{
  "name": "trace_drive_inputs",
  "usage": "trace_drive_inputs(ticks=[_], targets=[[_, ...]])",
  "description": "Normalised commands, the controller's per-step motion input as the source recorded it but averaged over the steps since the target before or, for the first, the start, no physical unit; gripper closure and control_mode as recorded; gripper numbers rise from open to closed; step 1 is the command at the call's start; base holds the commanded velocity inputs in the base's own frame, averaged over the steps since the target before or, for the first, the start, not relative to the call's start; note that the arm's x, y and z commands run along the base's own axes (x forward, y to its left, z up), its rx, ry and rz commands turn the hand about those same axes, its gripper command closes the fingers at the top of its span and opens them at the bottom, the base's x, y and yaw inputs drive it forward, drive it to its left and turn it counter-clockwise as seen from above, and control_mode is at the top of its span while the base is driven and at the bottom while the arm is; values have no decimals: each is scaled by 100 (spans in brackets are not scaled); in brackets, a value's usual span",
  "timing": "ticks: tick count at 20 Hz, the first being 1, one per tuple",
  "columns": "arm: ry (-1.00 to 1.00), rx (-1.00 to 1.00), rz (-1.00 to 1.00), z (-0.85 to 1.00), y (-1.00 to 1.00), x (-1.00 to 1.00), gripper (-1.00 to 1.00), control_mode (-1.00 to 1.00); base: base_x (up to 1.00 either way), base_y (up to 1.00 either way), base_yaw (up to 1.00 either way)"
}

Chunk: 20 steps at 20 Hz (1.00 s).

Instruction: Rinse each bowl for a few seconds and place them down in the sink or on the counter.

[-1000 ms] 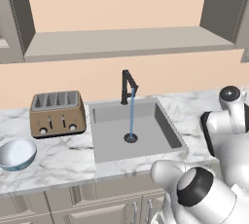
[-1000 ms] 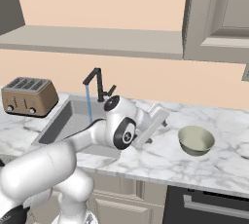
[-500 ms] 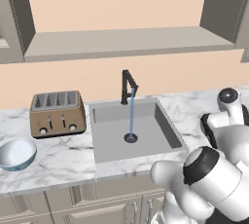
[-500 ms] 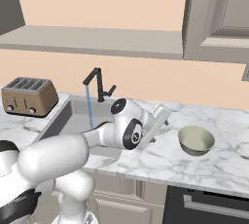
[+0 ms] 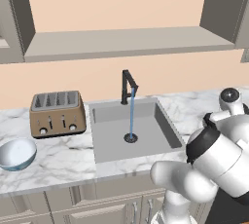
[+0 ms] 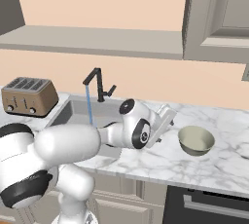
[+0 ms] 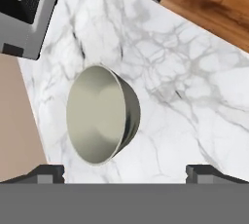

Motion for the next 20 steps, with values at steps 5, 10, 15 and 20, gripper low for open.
trace_drive_inputs(ticks=[5,10,15,20], targets=[[0,0,-4,-12,0,14,-100,-100,0,0,0],[3,0,-4,-14,-1,14,-100,-100,0,0,0],[6,0,-5,-19,-7,11,-100,-100,0,0,0],[5,0,-3,-22,-10,11,-100,-100,0,0,0]])
